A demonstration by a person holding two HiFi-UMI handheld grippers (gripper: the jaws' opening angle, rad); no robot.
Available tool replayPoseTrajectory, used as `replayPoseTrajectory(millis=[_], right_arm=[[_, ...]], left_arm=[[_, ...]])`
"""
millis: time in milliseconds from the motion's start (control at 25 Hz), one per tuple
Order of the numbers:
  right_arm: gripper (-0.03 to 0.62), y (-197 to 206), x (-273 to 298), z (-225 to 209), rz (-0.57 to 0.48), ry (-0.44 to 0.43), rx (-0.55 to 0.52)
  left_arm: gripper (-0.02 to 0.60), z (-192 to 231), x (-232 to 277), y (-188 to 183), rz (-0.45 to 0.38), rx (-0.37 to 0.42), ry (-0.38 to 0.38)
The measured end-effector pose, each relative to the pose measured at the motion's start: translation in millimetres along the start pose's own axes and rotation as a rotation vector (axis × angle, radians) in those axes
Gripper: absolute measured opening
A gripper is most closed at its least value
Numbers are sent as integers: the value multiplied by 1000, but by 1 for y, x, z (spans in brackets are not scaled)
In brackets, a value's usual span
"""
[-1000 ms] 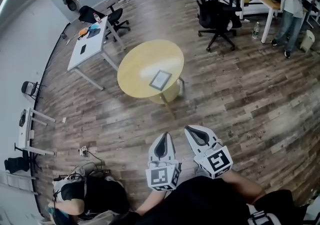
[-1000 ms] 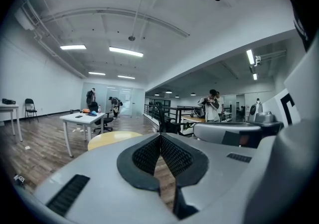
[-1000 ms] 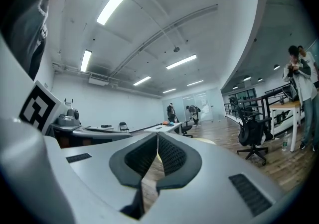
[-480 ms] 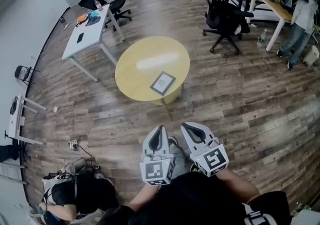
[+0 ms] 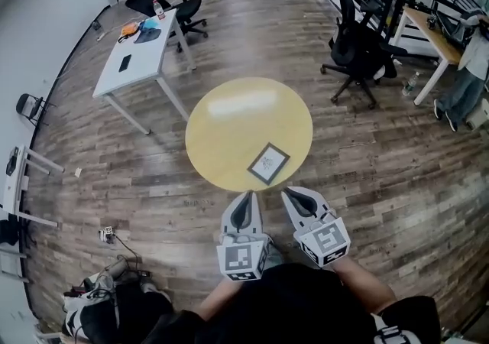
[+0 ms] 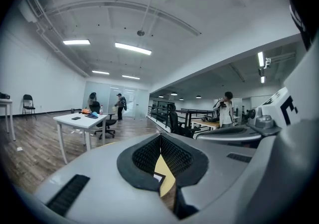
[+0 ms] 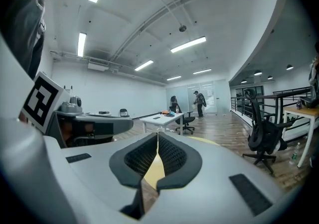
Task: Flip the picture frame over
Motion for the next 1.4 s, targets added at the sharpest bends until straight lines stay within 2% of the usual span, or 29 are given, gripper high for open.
replayPoseTrajectory(millis=[120, 280, 640, 800, 920, 960, 1000, 1040, 1080, 1200, 1400], right_arm=[[20, 18, 40, -17, 68, -28, -27], [20, 46, 83, -29, 193, -112, -107], [21, 131, 139, -63, 514, -396, -308], [23, 184, 146, -61, 651, -502, -314], [26, 219, 147, -62, 716, -537, -312], [40, 229, 147, -63, 743, -546, -314], [77, 239, 148, -64, 777, -554, -322], [143, 250, 150, -64, 813, -562, -340], [162, 260, 152, -64, 843, -569, -369], [191, 282, 156, -63, 879, -607, -491], [229, 292, 160, -49, 852, -653, -647]], left_arm=[[22, 30, 27, 7, 12, -6, -11], [23, 63, 50, 22, 40, -12, -18], [22, 90, 99, 54, 130, -43, -58], [22, 105, 101, 72, 181, -60, -95], [22, 112, 101, 80, 207, -56, -117], [23, 113, 101, 82, 214, -56, -123], [23, 115, 100, 84, 220, -56, -128], [23, 117, 98, 85, 227, -54, -131], [21, 120, 97, 87, 235, -50, -133], [23, 125, 93, 88, 251, -31, -136], [23, 133, 89, 88, 259, -18, -136]])
Point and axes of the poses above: the fingertips, and each gripper's own axes: x forward along the fingers, z to its left, y out of its underside, the point moved 10 cm from there along -x, backward along the fingers, and after that the axes turned 14 degrees about -z, right-handed, at the moved point
